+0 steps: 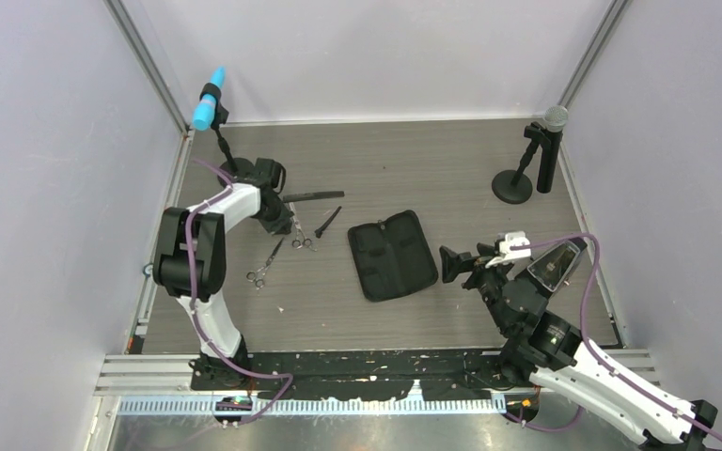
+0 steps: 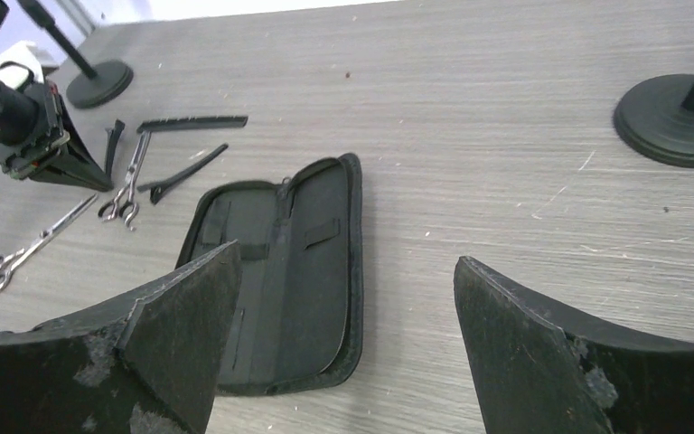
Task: Sort the hair-cutting tools
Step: Pick up the haircut tool at the center of the board.
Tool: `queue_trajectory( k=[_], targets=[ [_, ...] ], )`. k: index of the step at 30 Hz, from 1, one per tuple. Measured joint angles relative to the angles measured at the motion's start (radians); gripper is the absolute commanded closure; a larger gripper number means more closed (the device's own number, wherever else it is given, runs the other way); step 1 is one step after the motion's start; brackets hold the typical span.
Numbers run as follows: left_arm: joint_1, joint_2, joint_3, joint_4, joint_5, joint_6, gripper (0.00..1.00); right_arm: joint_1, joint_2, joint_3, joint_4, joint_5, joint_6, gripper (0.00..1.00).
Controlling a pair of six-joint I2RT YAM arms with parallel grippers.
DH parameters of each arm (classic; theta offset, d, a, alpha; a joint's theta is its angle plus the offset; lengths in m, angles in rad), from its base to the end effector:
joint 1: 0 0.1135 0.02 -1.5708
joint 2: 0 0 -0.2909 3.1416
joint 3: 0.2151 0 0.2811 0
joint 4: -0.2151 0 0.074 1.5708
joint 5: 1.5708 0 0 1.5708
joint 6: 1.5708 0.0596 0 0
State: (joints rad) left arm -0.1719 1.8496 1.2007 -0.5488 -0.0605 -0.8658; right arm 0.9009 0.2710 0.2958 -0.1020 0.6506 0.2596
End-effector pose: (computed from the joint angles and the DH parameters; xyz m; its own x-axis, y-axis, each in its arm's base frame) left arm 0.3984 -0.0655 0.1507 -0.7081 -0.6487 -0.2791 -0.6022 0.7611 -0.2411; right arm 0.1114 0.0825 0.2488 -0.1102 0.1899 -0.9756 -0.2282 0.9505 0.2108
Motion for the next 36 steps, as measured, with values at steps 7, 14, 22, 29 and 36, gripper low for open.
queue_trajectory(
  k=[7,14,22,29,36],
  targets=[
    [-0.068,-0.205,-0.145,-0.019,-0.046,0.094,1.0,0.0,0.169,0.089,-0.06,-0.118,0.04,0.01],
    [-0.224,-0.451,-0.223,-0.041,-0.059,0.232,1.0,0.0,0.327,0.194,-0.111,-0.268,0.112,0.0],
    [-0.465,-0.718,-0.273,-0.109,-0.051,0.395,1.0,0.0,0.399,0.288,-0.177,-0.425,0.185,0.01],
    [-0.664,-0.856,-0.304,-0.13,-0.054,0.505,1.0,0.0,0.417,0.348,-0.176,-0.526,0.23,0.0],
    [-0.824,-0.868,-0.307,-0.131,-0.076,0.614,1.0,0.0,0.501,0.385,-0.13,-0.675,0.281,0.03]
  ],
)
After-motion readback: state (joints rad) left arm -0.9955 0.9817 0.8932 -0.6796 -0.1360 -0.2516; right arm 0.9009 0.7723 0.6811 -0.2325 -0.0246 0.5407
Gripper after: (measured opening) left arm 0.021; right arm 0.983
